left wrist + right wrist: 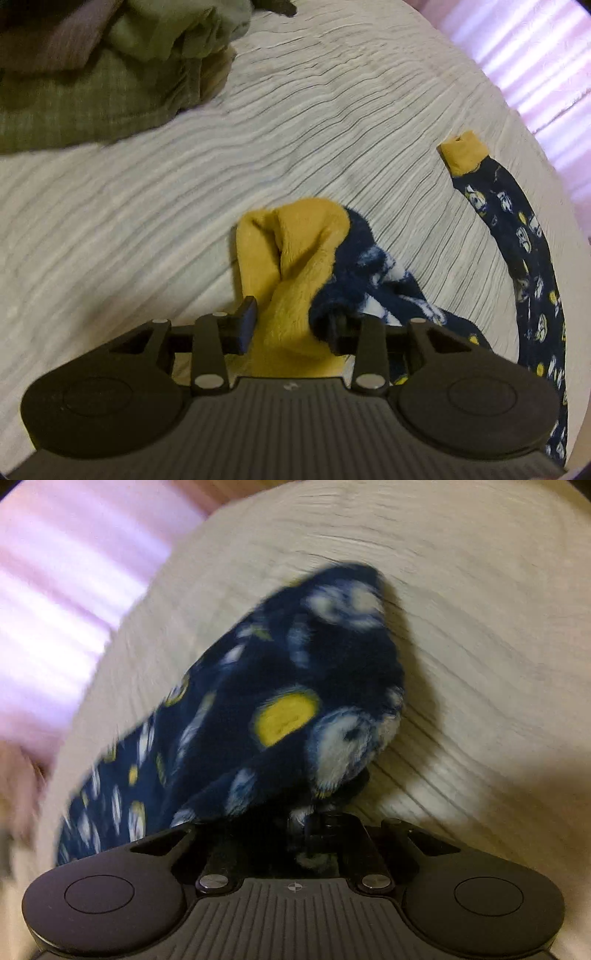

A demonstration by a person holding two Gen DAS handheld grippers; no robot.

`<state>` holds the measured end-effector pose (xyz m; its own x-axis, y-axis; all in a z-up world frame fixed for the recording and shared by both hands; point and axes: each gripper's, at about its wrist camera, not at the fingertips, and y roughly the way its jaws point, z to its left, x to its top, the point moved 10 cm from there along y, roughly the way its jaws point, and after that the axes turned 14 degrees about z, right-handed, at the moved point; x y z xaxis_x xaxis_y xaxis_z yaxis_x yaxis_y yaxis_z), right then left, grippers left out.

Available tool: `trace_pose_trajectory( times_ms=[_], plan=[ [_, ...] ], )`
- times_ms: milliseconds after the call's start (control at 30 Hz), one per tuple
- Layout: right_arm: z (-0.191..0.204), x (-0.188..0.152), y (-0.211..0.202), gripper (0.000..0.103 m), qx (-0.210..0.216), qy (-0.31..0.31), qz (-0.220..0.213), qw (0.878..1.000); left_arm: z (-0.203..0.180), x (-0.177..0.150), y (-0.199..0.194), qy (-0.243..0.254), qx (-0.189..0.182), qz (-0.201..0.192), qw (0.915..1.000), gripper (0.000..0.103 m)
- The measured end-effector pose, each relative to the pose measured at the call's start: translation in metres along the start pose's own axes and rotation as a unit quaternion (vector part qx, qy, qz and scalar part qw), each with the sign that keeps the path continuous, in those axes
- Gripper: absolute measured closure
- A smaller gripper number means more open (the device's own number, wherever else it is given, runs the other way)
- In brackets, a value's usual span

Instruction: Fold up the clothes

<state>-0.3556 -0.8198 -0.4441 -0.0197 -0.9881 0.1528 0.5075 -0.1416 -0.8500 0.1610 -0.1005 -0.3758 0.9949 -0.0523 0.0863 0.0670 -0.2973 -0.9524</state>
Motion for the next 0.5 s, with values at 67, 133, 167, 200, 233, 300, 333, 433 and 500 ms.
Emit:
trace_pose_trajectory(
  times_ms=[67,133,167,200,233,300,333,433,500],
  plan=[
    [0.012,-0.001,-0.043,0.098,-0.029,-0.032,0.018,0.999,-0.006,0.014,-0.014,0.019,-0.002,0.000,0.9998,0.071],
    [0.006,0.001,-0.083,0.098,-0.064,-0.022,0.014,0.998,-0.012,0.025,-0.029,0.039,-0.001,0.000,0.9992,0.071],
    [0.002,0.002,-0.103,0.098,-0.082,-0.017,0.012,0.996,-0.016,0.031,-0.036,0.049,-0.001,0.000,0.9988,0.071],
    [-0.001,0.002,-0.123,0.098,-0.099,-0.012,0.010,0.995,-0.019,0.037,-0.043,0.058,-0.002,-0.004,0.9983,0.069],
    [-0.004,0.003,-0.144,0.098,-0.117,-0.007,0.008,0.993,-0.022,0.042,-0.048,0.067,-0.004,-0.010,0.9977,0.060],
    [-0.010,0.005,-0.185,0.098,-0.152,0.004,0.004,0.988,-0.022,0.048,-0.051,0.071,-0.003,-0.009,0.9974,0.043],
    [-0.013,0.005,-0.206,0.097,-0.169,0.009,0.002,0.986,-0.020,0.045,-0.047,0.070,-0.001,0.000,0.9976,0.043],
    [-0.051,-0.019,-0.166,0.096,-0.166,0.062,0.062,0.982,-0.019,0.017,-0.027,0.084,-0.004,0.039,0.9957,0.043],
    [-0.074,-0.037,-0.140,0.062,-0.176,0.090,0.078,0.977,-0.023,-0.008,-0.016,0.112,-0.013,0.054,0.9921,0.043]
  ],
)
